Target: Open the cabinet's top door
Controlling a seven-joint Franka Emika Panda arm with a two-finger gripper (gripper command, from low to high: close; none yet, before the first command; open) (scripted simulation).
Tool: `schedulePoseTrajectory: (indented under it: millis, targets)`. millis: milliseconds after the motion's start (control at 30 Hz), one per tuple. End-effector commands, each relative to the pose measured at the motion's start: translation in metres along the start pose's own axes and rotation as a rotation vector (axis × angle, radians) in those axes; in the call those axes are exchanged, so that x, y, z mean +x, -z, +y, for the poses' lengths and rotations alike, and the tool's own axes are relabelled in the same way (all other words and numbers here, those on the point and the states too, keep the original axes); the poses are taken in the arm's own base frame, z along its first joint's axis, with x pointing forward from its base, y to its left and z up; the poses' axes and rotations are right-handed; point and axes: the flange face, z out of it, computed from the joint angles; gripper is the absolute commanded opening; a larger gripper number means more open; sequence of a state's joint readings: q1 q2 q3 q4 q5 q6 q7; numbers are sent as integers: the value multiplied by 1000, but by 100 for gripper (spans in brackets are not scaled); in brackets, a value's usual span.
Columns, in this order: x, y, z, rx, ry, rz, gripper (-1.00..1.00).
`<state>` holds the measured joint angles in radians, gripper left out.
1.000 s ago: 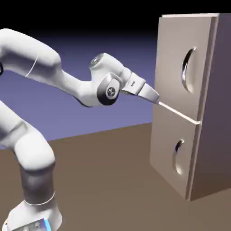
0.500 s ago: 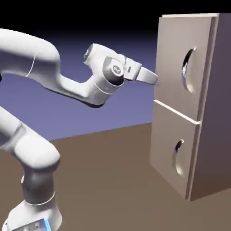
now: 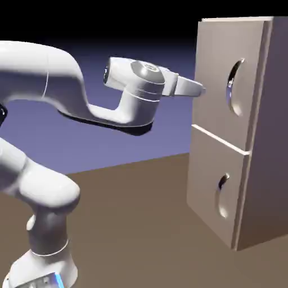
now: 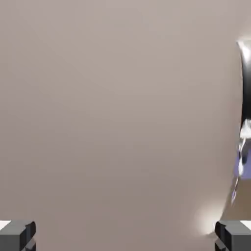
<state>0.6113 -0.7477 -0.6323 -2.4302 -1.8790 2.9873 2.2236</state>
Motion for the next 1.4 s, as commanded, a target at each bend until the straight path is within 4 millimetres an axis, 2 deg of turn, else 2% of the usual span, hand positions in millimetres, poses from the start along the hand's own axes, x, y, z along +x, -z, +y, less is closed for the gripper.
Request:
schedulePoseTrajectory:
  millis: [0,267,567,600,767,800,833,1367]
  targets:
    - [2,-1,2,9,-2,9,0]
    - [21,-9,26,78,-23,78,0]
    - [43,-27,62,151,-47,140,0]
    - [45,-31,66,158,-49,144,0]
    - [52,-78,59,158,-49,144,0]
    - [52,-79,58,158,-48,145,0]
    - [52,-79,58,158,-48,145,-100]
    - [13,-21,34,-29,-76,321,-100]
